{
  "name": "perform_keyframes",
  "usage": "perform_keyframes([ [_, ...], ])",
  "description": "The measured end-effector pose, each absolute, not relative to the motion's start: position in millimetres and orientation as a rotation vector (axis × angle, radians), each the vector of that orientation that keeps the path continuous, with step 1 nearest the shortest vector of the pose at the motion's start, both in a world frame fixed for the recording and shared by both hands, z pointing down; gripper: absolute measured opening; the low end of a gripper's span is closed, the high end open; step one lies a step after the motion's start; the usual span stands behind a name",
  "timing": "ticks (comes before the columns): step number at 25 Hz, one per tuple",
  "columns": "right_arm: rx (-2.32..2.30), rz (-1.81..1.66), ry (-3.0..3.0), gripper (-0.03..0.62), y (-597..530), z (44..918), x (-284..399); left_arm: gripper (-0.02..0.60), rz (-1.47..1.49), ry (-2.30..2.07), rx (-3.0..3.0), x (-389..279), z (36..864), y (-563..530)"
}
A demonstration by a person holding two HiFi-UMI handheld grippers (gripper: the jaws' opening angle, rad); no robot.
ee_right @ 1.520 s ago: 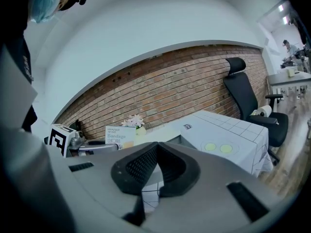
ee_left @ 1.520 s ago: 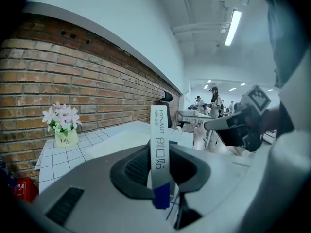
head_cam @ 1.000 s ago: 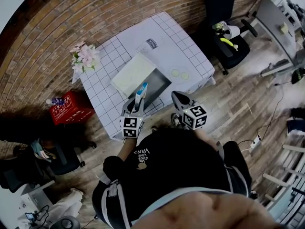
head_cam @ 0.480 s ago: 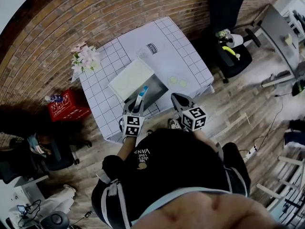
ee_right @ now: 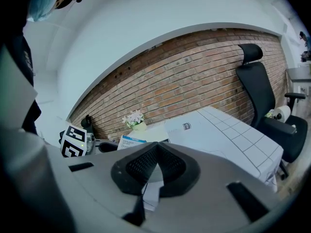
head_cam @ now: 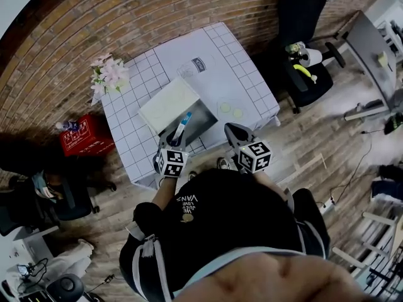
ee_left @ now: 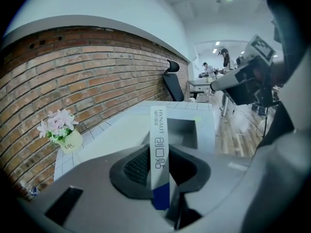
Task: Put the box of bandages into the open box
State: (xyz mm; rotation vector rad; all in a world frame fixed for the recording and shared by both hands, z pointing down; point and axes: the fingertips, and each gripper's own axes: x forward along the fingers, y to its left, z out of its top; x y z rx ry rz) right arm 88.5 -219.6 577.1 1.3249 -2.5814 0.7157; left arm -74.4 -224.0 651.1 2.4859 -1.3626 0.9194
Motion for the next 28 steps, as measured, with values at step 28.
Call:
perform_keyframes([
  [28, 1.230, 0.731, -2.625, -0.005, -237, 581, 116, 0.087, 0.996, -1.245, 2.479, -25, 673, -223],
])
